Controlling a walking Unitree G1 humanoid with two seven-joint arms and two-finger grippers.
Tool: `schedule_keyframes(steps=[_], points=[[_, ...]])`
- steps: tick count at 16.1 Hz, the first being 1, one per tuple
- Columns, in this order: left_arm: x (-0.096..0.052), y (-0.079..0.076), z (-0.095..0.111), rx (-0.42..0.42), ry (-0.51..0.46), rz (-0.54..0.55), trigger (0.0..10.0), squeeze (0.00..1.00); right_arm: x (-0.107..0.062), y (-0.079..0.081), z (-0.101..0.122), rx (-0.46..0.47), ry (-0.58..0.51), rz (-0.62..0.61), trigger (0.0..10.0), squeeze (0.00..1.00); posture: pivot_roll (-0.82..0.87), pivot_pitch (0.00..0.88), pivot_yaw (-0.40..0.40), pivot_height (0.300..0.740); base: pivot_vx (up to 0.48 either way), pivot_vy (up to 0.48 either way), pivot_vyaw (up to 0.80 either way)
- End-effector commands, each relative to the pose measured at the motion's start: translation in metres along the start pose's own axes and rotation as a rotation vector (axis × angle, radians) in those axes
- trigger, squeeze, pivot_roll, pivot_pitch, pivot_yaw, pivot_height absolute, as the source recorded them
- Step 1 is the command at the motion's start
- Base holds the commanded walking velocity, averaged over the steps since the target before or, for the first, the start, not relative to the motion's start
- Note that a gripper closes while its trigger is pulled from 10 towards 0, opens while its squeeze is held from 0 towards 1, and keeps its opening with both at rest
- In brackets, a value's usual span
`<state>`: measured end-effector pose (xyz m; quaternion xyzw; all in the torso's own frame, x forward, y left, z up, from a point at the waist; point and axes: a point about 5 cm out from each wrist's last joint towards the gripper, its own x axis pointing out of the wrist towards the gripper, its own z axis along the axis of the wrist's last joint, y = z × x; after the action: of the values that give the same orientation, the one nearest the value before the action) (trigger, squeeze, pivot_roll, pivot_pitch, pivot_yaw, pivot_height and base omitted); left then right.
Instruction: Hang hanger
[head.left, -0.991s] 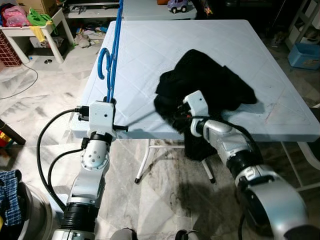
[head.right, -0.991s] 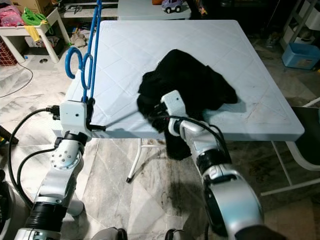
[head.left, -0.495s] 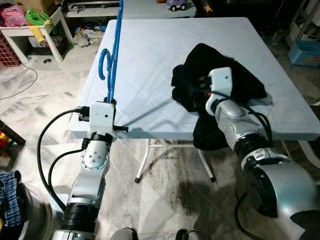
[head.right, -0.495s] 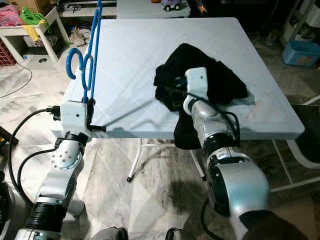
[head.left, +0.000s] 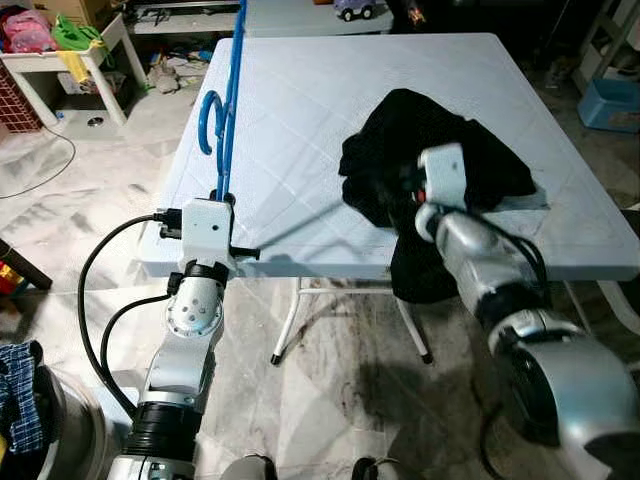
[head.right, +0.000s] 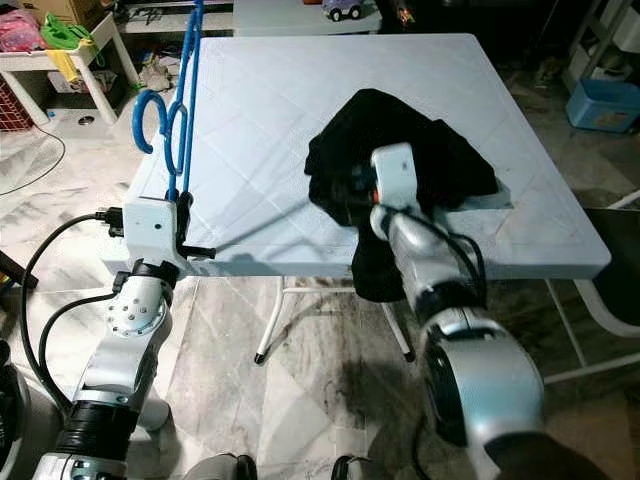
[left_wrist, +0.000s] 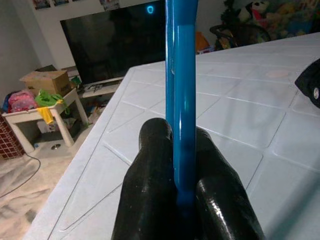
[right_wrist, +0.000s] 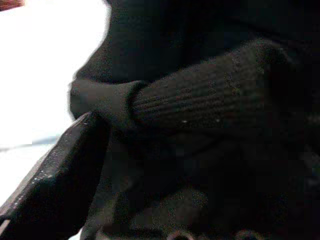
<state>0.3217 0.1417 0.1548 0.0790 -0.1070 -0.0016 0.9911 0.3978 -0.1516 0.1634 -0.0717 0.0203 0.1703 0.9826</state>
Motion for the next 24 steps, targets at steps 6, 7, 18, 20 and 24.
schedule_keyframes(steps=[6, 7, 18, 20, 24], points=[[0.001, -0.001, 0.000, 0.006, -0.003, -0.014, 10.0, 0.00, -0.040, -0.035, 0.009, -0.122, -0.090, 0.240, 10.0, 0.00, -0.01, 0.124, 0.017, 0.740, 0.000, 0.000, 0.00], [0.002, -0.001, 0.000, 0.006, -0.003, -0.016, 10.0, 0.00, -0.047, -0.042, 0.010, -0.125, -0.086, 0.257, 10.0, 0.00, -0.01, 0.124, 0.017, 0.740, 0.000, 0.000, 0.00], [0.003, -0.002, 0.000, 0.002, -0.006, -0.027, 10.0, 0.00, -0.068, -0.015, -0.033, 0.076, 0.166, 0.569, 10.0, 0.00, 0.00, 0.121, 0.019, 0.740, 0.000, 0.000, 0.00], [0.003, -0.001, 0.000, 0.003, -0.006, -0.021, 10.0, 0.00, -0.053, -0.009, -0.038, 0.056, 0.208, 0.489, 10.0, 0.00, 0.01, 0.125, 0.015, 0.740, 0.000, 0.000, 0.00], [0.000, 0.003, 0.000, 0.009, -0.005, -0.003, 10.0, 0.00, -0.024, 0.005, -0.032, 0.046, 0.224, 0.341, 10.0, 0.00, 0.03, 0.124, 0.004, 0.740, 0.000, 0.000, 0.00]])
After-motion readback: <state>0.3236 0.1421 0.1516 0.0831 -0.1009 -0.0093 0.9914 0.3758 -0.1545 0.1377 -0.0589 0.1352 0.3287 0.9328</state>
